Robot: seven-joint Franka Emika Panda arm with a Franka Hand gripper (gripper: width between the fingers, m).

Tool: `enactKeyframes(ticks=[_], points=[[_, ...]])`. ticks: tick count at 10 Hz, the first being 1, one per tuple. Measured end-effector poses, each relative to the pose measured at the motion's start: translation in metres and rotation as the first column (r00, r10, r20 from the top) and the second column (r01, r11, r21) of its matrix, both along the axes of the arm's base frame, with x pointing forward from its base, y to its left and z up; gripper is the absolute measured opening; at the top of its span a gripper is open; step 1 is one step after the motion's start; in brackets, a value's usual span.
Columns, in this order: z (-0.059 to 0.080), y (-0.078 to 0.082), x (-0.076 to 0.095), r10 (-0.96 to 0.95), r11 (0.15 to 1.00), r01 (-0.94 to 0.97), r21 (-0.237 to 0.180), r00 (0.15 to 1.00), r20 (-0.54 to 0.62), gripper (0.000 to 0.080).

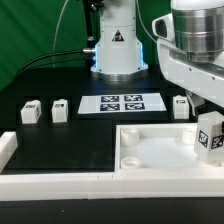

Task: Assemble one leg

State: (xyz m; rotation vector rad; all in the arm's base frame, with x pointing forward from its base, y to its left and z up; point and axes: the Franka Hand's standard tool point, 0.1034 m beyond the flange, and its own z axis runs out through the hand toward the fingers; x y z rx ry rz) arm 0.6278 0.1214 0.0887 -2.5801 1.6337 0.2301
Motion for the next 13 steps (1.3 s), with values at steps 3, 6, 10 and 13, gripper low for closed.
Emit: enactKeyframes(ticks=[3, 6, 10, 13], points=[[0.0001, 0.0009, -0.0001, 0.119, 0.993, -0.119, 0.012, 0.993, 0.018, 0.0644], [0.0005, 0.0012, 0.0, 0.53, 0.847, -0.532, 0.01, 0.844, 0.08, 0.0649], [-0.0011, 0.0033, 0.0062, 0.906, 0.411, -0.911, -0.043, 0.402, 0.134, 0.0649], [-0.0017, 0.0017, 0.0061, 0.97, 0.202, -0.978, -0.059, 0.192, 0.147, 0.0649]])
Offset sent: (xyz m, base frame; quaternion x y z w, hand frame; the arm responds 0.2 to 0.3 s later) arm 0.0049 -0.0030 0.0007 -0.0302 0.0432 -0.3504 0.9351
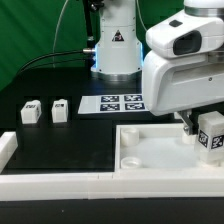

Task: Assemble one leg

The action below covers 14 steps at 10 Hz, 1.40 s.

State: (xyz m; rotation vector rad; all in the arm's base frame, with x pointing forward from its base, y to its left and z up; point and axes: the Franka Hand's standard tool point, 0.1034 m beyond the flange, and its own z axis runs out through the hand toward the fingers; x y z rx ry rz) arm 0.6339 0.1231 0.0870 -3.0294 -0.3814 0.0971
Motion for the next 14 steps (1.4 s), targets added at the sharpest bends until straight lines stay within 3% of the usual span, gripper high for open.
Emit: enactKeyframes(ticks=[2, 4, 5, 6, 10, 12, 14], points=[[-0.0001, 0.0007, -0.0002, -0.017, 1.0, 0.017, -0.001, 1.0, -0.002, 0.0649], [-0.0001, 0.0005, -0.0002, -0.017, 1.0, 0.017, -0.001, 1.0, -0.002, 0.0403], [0.0, -0.0002, 0.0001, -0.017, 1.0, 0.017, -0.003, 1.0, -0.001, 0.0403], [0.0, -0.0022, 0.0006, -0.02, 1.0, 0.02, -0.004, 1.0, 0.0, 0.0301], [0.0001, -0.0031, 0.0009, -0.066, 0.998, 0.066, -0.008, 0.998, -0.003, 0.0301], [0.0, -0.0063, 0.0017, -0.292, 0.956, 0.292, -0.01, 0.956, -0.023, 0.0301], [-0.0001, -0.0085, 0.002, -0.509, 0.861, 0.508, -0.025, 0.86, -0.044, 0.0301]])
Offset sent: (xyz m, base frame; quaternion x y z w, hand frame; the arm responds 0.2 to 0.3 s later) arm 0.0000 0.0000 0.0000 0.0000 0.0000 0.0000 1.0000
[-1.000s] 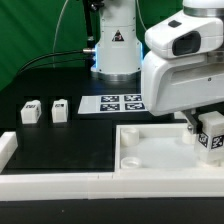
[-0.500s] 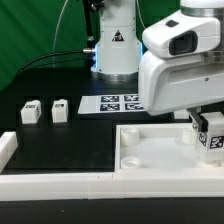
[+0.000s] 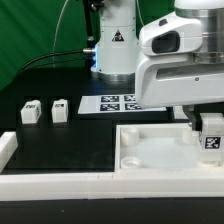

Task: Assemble one leg

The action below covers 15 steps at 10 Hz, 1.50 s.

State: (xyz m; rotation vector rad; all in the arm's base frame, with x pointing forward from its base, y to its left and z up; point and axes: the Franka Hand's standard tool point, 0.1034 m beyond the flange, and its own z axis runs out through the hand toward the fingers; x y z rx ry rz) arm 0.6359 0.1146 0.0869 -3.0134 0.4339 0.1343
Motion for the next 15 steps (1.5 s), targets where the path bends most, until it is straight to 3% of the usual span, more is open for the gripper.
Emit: enactKeyframes(ticks=[4, 8, 11, 13, 14, 15], points=[[-0.0008, -0.0029, 0.0, -0.393, 0.919, 0.392, -0.026, 0.919, -0.042, 0.0301], [-0.0015, -0.0026, -0.0008, -0.742, 0.671, 0.737, -0.08, 0.667, -0.07, 0.03], [-0.0022, 0.0016, -0.0019, -0.881, 0.473, 0.874, -0.108, 0.465, -0.089, 0.03], [-0.0023, 0.0029, -0.0024, -0.885, 0.464, 0.879, -0.108, 0.456, -0.097, 0.03], [-0.0024, 0.0035, -0.0025, -0.885, 0.465, 0.879, -0.108, 0.456, -0.098, 0.0354], [-0.0025, 0.0039, -0.0026, -0.882, 0.47, 0.876, -0.107, 0.461, -0.098, 0.0541]])
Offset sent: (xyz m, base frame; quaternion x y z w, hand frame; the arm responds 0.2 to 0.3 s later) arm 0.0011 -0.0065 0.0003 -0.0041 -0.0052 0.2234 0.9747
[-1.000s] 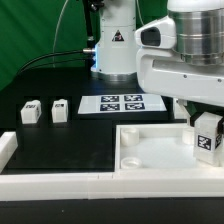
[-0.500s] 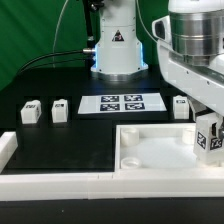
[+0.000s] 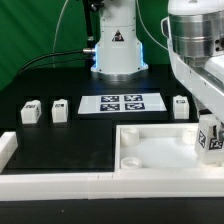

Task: Assemble one leg

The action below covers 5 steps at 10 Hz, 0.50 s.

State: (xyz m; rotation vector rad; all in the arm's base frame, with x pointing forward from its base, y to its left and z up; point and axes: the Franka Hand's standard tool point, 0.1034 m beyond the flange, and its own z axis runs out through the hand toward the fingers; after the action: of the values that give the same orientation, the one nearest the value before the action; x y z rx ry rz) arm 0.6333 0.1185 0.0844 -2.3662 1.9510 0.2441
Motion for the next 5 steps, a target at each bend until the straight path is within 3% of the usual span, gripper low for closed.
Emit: enactKeyframes(ticks=[1, 2, 4, 5], points=[[0.0, 0.0003, 0.0, 0.023, 1.0, -0.023, 0.003, 1.0, 0.004, 0.0541], [0.0, 0.0007, -0.0001, 0.034, 0.999, -0.034, 0.003, 0.999, 0.005, 0.063], [-0.0011, 0.0004, -0.0008, 0.262, 0.965, -0.262, 0.016, 0.964, 0.038, 0.0644], [-0.0014, -0.0001, -0.001, 0.416, 0.909, -0.417, 0.014, 0.908, 0.057, 0.0649]])
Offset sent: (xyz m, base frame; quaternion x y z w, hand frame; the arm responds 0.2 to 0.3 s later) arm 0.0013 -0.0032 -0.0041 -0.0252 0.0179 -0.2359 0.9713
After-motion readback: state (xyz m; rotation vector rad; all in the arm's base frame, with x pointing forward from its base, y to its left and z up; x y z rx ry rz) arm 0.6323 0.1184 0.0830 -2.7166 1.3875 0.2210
